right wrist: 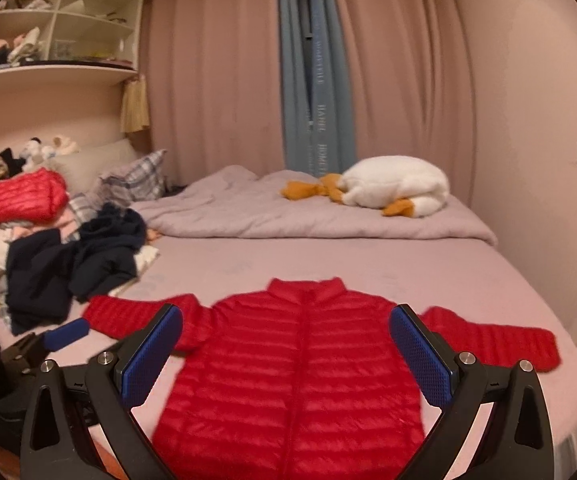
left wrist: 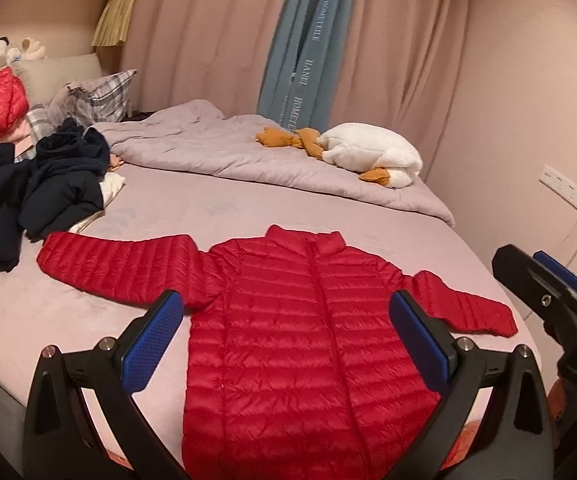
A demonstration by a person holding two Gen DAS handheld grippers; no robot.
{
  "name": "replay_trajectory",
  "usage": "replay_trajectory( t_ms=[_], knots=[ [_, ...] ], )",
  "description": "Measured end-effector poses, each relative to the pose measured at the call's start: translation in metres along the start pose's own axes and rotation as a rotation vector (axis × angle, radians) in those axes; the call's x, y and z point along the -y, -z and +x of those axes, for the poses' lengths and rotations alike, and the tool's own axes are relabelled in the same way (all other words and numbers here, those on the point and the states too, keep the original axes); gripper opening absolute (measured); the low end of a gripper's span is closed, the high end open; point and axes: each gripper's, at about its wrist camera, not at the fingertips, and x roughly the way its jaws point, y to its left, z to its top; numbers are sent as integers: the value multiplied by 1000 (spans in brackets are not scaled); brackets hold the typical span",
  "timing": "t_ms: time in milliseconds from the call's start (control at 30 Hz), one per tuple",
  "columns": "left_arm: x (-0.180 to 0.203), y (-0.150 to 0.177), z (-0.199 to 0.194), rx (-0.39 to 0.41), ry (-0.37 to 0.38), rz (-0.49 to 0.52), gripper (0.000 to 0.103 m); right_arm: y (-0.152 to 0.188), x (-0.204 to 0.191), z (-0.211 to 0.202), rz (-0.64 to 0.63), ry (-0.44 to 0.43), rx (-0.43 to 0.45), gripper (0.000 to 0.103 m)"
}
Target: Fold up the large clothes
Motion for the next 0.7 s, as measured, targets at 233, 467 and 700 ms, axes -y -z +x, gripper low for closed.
replay_trajectory(
  t_ms=[233,467,700],
  knots=[
    [-5,-8,22,-36,-53,25,103,-6,6,30,4,-65,-36,102],
    [-7,-13,42,-71,-71,61,103,-7,18,43,23,-89,-77,102],
    [-12,-16,51,-87,-64,28,103,-6,29,52,52,-123,-115,102]
  ],
)
